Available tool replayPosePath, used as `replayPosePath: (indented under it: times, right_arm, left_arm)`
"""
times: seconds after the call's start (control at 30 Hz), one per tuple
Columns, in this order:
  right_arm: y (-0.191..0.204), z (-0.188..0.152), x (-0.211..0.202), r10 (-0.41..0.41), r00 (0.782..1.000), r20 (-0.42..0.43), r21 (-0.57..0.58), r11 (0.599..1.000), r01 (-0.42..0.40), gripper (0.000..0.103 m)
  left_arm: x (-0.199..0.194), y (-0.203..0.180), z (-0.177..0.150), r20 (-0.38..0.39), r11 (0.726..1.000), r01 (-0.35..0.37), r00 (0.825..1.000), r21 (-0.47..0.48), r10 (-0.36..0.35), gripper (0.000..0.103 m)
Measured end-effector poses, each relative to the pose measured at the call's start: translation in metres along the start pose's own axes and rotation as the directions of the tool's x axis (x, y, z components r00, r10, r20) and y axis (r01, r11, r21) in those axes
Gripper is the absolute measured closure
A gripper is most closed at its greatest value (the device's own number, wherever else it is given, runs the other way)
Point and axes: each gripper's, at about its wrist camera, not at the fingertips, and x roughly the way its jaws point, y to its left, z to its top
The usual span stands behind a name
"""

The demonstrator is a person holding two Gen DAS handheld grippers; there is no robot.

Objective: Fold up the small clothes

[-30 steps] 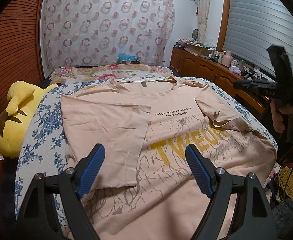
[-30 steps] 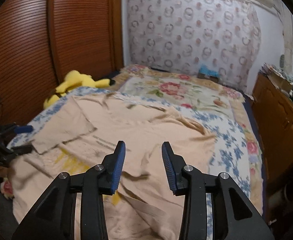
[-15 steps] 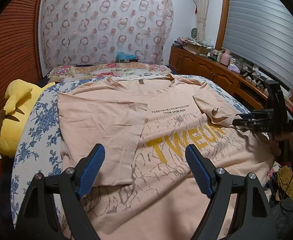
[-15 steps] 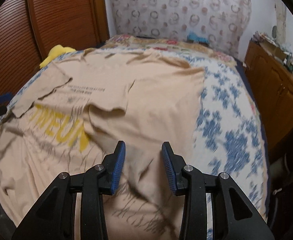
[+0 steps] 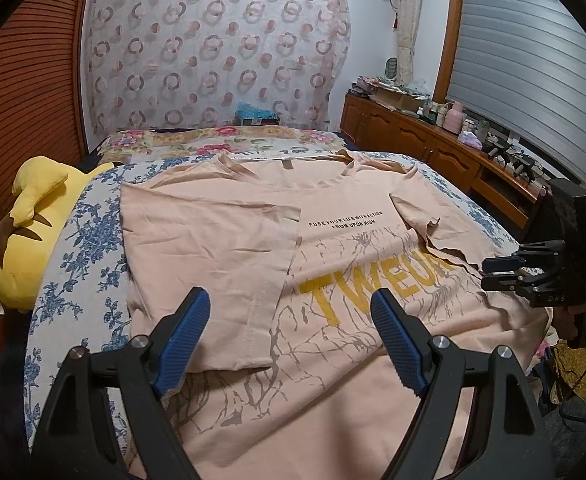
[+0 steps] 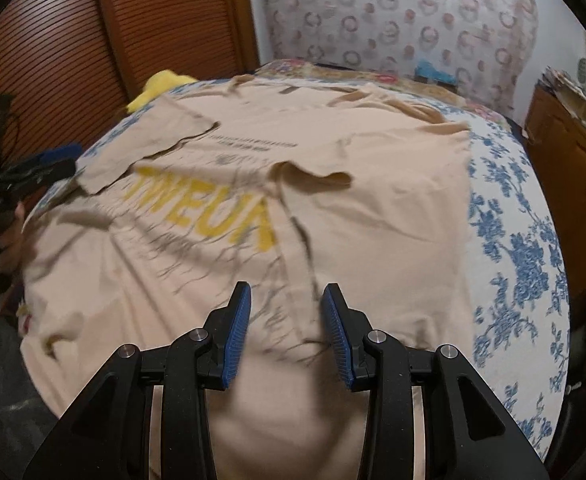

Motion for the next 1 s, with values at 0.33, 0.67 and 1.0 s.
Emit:
replayPosePath:
  times: [0.33, 0.67, 1.0]
  right_arm:
    - [-0.017, 0.036, -0.004, -0.083, 0.994, 0.068, 0.003, 0.997, 0.083, 0.066]
    - [-0.029, 0.064, 0.056, -0.195, 0.98, -0.038, -0.097, 0.977, 0.191, 0.066]
    - [-0.021, 0.116, 0.09, -0.129, 0.992, -0.006, -0.065, 0.99, 0.128, 0.066]
  left_arm:
    - [-0.003, 0.001, 0.002, 0.007, 1.0, -0.004, 1.0, -0.004, 0.004, 0.02]
    - [-0.008, 0.01, 0.002, 0.011, 1.0, -0.021, 1.0, -0.018, 0.021, 0.02]
    - [-0.016, 0.032, -0.001, 0.017, 0.997, -0.05, 0.999, -0.055, 0.051, 0.02]
